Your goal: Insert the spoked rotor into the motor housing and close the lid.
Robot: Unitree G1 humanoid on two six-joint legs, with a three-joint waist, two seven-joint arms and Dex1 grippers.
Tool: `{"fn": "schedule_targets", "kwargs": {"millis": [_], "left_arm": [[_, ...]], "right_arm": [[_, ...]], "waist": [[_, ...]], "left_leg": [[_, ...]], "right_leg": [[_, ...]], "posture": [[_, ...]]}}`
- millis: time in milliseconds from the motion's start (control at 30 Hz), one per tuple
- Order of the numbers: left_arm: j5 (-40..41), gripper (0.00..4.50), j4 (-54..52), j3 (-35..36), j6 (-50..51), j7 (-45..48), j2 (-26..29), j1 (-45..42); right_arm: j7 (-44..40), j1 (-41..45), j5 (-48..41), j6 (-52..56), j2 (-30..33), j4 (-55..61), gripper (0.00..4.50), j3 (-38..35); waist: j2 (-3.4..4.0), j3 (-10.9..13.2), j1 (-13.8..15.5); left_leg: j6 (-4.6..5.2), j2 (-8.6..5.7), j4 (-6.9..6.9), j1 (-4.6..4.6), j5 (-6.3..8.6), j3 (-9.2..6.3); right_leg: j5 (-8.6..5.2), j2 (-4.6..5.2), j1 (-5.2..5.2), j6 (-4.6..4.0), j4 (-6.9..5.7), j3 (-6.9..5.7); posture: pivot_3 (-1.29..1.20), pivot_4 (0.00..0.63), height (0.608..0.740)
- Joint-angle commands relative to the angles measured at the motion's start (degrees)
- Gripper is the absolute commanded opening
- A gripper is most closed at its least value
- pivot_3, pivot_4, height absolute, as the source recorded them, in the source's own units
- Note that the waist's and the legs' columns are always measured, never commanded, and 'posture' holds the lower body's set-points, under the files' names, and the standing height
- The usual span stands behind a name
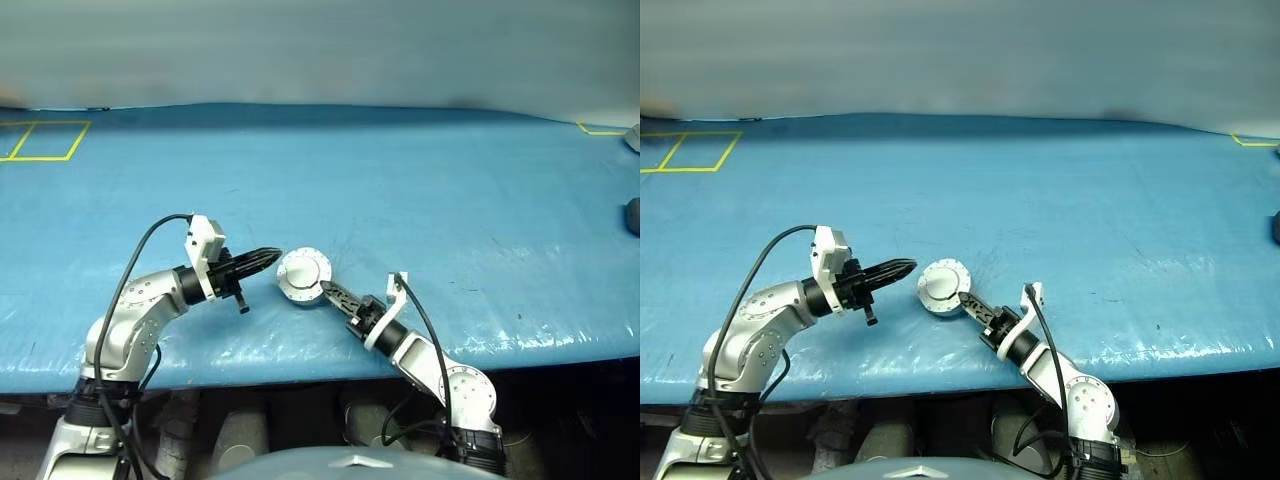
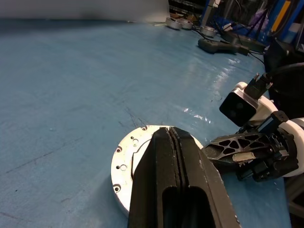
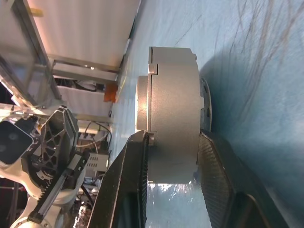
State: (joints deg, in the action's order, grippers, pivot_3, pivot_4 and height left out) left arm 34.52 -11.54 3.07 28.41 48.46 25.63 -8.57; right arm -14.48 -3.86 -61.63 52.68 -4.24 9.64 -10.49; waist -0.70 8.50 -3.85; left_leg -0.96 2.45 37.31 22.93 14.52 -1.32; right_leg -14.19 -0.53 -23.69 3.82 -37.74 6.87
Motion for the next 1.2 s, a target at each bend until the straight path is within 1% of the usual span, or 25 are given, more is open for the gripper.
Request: {"fn": "schedule_targets", "kwargs": {"millis": [33,100,167,233,333,467,633,667,933,1033,1200], "left_arm": [[2.34,0.0,-1.27,2.83,1.05,-3.64,-1.82,-0.29],[2.15,0.0,-0.94,3.22,1.24,-5.47,-2.58,-0.3],[3.92,0.0,-0.95,3.94,2.01,-5.9,-3.24,-0.15],[8.11,0.37,-0.3,6.14,3.47,-6.01,-4.76,-0.03],[11.14,1.24,-0.08,7.56,5.04,-5.83,-5.62,0.38],[15.02,2.58,-0.86,9.2,6.66,-6.54,-6.64,0.96],[17.06,4.32,-1.21,9.06,7.94,-6.59,-6.88,2.24],[17.48,4.46,-1.43,8.97,8.07,-6.67,-7.0,2.37],[25.81,4.46,-1.9,9.29,12.9,-9.52,-9.8,3.68],[27.08,4.46,-1.02,8.46,14.15,-11.52,-11.91,4.16],[29.37,4.46,-2.13,6.96,15.06,-12.33,-15.03,5.01]], "right_arm": [[1.08,0.38,-3.41,-1.97,-1.73,2.5,1.16,-1.85],[1.88,0.95,-4.34,-2.41,-1.94,3.66,1.16,-1.49],[2.81,1.51,-5.41,-2.83,-2.32,4.6,1.16,-1.06],[3.15,2.27,-6.58,-2.9,-2.41,6.02,1.16,-0.14],[3.76,3.57,-8.45,-3.47,-2.66,6.71,1.16,-0.21],[4.81,4.71,-11.01,-4.41,-2.92,6.73,1.16,-0.65],[6.71,6.58,-15.86,-6.32,-4.25,7.04,1.16,-0.13],[6.92,6.7,-16.43,-6.59,-4.2,7.3,1.16,0.23],[7.99,7.04,-22.01,-6.49,-1.51,11.42,1.16,3.02],[8.38,6.95,-24.24,-6.57,-0.44,13.45,1.16,3.82],[8.91,6.87,-26.28,-6.6,1.39,15.53,1.16,5.14]], "waist": [[-0.01,0.03,-0.02],[0.01,0.09,-0.04],[0.0,0.13,-0.06],[0.02,0.2,-0.06],[0.03,0.29,-0.22],[0.03,0.3,-0.17],[0.04,0.3,-0.14],[0.04,0.3,-0.13],[0.04,0.3,-0.14],[0.03,0.3,-0.1],[0.03,0.3,0.0]], "left_leg": [[0.0,0.0,0.0,0.01,0.0,0.0],[0.0,0.01,-0.03,0.01,0.0,-0.02],[0.0,0.01,-0.05,0.03,0.0,-0.02],[0.0,0.01,-0.07,0.07,0.0,-0.02],[0.0,0.02,-0.07,0.2,0.0,-0.02],[0.0,0.03,-0.07,0.29,0.0,-0.08],[0.0,-0.01,-0.03,0.51,0.0,-0.11],[0.0,-0.01,0.0,0.62,0.0,-0.11],[-0.01,0.0,0.01,0.81,-0.01,-0.13],[-0.01,-0.01,0.05,0.81,-0.01,-0.12],[-0.01,-0.03,0.11,0.83,-0.01,-0.14]], "right_leg": [[0.02,0.0,-0.01,0.04,0.0,0.0],[0.06,-0.03,-0.03,0.1,-0.01,0.0],[0.06,-0.04,-0.07,0.11,-0.02,0.0],[0.06,-0.04,-0.11,0.11,-0.02,0.0],[0.07,-0.05,-0.23,0.11,-0.02,-0.01],[0.08,-0.06,-0.3,0.09,-0.03,-0.05],[0.18,-0.03,-0.46,-0.07,-0.04,-0.06],[0.19,-0.04,-0.58,-0.08,-0.06,-0.06],[0.23,-0.05,-0.8,-0.12,-0.11,-0.07],[0.23,-0.03,-0.78,-0.12,-0.11,-0.07],[0.24,-0.03,-0.76,-0.11,-0.12,-0.08]], "posture": [[0.0,0.15,0.74],[0.0,0.15,0.74],[0.0,0.15,0.74],[0.0,0.15,0.74],[0.0,0.15,0.74],[0.0,0.15,0.74],[0.0,0.15,0.74],[0.0,0.15,0.74],[0.0,0.15,0.74],[0.0,0.15,0.74],[0.0,0.15,0.74]]}}
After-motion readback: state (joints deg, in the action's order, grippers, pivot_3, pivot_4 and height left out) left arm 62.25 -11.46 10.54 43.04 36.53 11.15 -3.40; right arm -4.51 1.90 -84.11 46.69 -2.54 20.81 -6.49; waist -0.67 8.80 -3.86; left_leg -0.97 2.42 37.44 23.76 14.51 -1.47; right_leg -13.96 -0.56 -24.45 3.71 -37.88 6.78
